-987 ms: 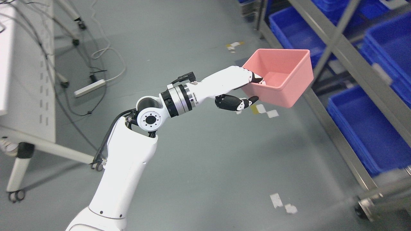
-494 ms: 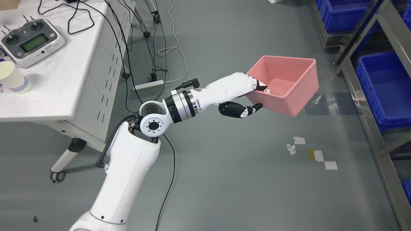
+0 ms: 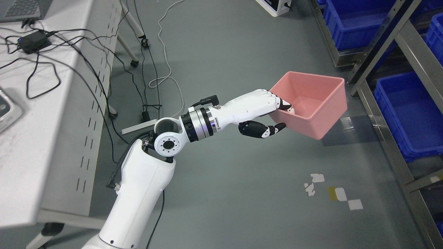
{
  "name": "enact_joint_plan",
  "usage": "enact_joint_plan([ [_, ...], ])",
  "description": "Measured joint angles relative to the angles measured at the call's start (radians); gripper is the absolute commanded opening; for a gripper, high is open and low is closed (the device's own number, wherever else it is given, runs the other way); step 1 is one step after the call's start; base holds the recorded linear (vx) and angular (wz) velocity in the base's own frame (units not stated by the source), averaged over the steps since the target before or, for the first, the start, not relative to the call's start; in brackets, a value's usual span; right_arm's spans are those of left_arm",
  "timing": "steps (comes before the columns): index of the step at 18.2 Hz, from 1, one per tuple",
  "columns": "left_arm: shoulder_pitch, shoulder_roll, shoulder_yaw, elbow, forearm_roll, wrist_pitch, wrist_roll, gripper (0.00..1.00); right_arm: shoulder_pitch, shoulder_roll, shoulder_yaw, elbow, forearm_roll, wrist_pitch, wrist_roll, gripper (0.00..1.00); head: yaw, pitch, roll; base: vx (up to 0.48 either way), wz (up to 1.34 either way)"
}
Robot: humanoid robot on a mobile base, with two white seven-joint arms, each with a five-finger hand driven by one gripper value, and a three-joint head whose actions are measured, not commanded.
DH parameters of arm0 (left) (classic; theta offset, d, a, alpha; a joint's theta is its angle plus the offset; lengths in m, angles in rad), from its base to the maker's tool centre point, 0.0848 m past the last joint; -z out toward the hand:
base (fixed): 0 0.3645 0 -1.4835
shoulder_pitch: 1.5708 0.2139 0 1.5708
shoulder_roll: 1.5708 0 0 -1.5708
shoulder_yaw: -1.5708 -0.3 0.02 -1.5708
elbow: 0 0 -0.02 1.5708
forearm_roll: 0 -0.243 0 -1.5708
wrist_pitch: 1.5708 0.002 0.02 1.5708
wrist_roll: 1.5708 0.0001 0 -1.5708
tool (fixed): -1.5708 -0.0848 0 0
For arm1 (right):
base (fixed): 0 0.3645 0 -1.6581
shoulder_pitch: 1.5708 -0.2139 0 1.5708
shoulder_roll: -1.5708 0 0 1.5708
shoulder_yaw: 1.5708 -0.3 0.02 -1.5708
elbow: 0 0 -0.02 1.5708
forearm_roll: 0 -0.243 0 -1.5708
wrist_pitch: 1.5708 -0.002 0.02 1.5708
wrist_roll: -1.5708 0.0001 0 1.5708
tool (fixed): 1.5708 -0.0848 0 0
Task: Place storage box into left shelf container
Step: 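Hold the pink box in the left hand while the robot turns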
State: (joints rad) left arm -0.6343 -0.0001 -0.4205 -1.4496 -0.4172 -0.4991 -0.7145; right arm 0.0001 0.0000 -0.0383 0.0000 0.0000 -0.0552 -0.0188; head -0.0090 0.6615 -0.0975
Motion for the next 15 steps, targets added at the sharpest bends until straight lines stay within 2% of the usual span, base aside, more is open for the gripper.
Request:
enact_joint_plan([
  [15,0.031,0.0,-0.008,-0.011,0.0,-0.001,0.001,0.04,-0.001,0.0,0.0,0.0,0.0,0.0,0.0,0.99,0.0,0.0,0.0,0.392,-0.01],
])
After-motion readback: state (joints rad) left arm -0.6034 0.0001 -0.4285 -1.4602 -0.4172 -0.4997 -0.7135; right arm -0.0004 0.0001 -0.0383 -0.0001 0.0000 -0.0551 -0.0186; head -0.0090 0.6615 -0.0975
